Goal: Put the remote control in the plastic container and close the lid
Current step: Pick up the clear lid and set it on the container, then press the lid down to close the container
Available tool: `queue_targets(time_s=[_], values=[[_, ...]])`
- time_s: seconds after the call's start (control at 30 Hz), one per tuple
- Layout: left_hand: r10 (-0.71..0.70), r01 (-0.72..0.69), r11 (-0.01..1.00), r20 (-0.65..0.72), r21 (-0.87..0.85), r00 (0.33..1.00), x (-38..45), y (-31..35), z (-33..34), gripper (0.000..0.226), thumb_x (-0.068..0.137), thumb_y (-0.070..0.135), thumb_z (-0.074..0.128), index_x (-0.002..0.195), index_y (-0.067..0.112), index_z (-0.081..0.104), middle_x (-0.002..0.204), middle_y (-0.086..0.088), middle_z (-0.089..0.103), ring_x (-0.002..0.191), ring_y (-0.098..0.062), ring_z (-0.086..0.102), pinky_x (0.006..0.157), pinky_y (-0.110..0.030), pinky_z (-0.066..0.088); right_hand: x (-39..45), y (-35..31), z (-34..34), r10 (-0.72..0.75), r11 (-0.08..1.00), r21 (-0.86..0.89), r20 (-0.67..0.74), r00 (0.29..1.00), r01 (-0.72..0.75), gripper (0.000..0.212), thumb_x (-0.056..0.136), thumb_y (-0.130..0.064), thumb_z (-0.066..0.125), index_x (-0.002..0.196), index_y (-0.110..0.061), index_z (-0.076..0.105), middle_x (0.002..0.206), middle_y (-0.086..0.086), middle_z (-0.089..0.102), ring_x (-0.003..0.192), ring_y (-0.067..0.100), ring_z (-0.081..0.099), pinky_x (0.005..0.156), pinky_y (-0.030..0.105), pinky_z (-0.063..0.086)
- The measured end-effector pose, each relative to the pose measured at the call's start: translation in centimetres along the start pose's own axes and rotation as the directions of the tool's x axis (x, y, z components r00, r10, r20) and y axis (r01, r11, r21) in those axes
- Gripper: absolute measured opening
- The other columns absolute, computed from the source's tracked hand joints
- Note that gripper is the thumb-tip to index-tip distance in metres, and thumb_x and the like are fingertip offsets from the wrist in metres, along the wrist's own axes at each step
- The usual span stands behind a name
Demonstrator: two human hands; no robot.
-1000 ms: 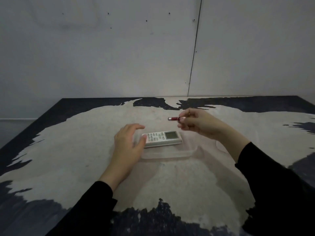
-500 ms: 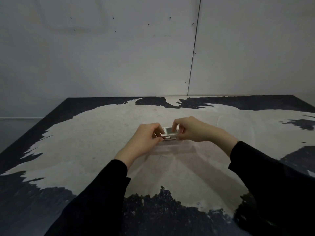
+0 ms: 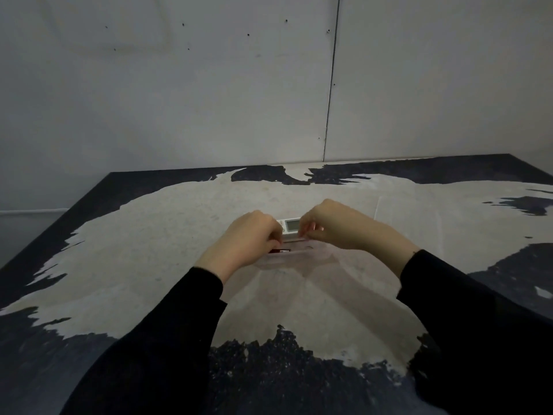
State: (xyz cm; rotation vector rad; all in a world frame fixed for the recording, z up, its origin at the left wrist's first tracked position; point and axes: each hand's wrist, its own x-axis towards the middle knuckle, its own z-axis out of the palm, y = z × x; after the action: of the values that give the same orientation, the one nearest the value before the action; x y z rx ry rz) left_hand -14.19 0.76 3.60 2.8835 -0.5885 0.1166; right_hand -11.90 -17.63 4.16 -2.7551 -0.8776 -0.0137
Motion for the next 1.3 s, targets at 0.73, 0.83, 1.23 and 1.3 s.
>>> queue_targets(time_s=[0.73, 0.83, 1.23, 1.3], values=[[-0.437, 0.144, 0.669, -0.230, -0.729, 0.870, -3.7, -2.0, 5.1, 0.037, 0.095, 0.029, 0.046, 0.129, 0.017, 0.049, 0.141, -0.004, 0.050, 0.127, -0.018, 0.046, 0.110, -0.038, 0.038, -4.8, 4.8, -1.1, 0.644, 0.663, 0.742, -0.631, 0.432, 0.096, 0.035, 0.100, -0.027, 0.033, 0.107, -0.007, 0.061, 0.094, 0.009, 0.069, 0.078, 0.020, 0.071, 0.065, 0.032, 0.059], [-0.452, 0.130, 0.642, -0.236, -0.756, 0.861, -3.8, -2.0, 5.1, 0.037, 0.096, 0.032, 0.042, 0.128, 0.016, 0.050, 0.135, -0.004, 0.054, 0.122, -0.016, 0.050, 0.103, -0.029, 0.040, -3.2, 4.2, -0.5, 0.771, 0.293, 0.933, -0.360, 0.525, 0.210, 0.034, 0.100, -0.020, 0.030, 0.110, -0.003, 0.057, 0.094, 0.009, 0.067, 0.073, 0.018, 0.071, 0.061, 0.027, 0.060], [-0.475, 0.159, 0.625, -0.212, -0.764, 0.854, -3.7, -2.2, 5.2, 0.034, 0.094, 0.036, 0.044, 0.121, 0.019, 0.056, 0.118, 0.001, 0.059, 0.107, -0.015, 0.057, 0.096, -0.039, 0.051, -1.0, 2.6, 4.2, 0.794, 0.265, 0.961, -0.174, 0.583, -0.075, 0.020, 0.096, -0.024, 0.046, 0.101, -0.006, 0.054, 0.082, 0.003, 0.062, 0.064, 0.012, 0.063, 0.051, 0.021, 0.048], [-0.488, 0.159, 0.638, -0.235, -0.753, 0.841, -3.7, -2.3, 5.2, 0.034, 0.095, 0.036, 0.043, 0.121, 0.018, 0.055, 0.118, 0.001, 0.060, 0.107, -0.014, 0.057, 0.094, -0.036, 0.051, -1.0, 2.4, 4.3, 0.756, 0.320, 0.942, -0.191, 0.626, -0.100, 0.025, 0.093, -0.021, 0.048, 0.108, -0.005, 0.058, 0.091, 0.005, 0.063, 0.081, 0.014, 0.062, 0.068, 0.027, 0.052]])
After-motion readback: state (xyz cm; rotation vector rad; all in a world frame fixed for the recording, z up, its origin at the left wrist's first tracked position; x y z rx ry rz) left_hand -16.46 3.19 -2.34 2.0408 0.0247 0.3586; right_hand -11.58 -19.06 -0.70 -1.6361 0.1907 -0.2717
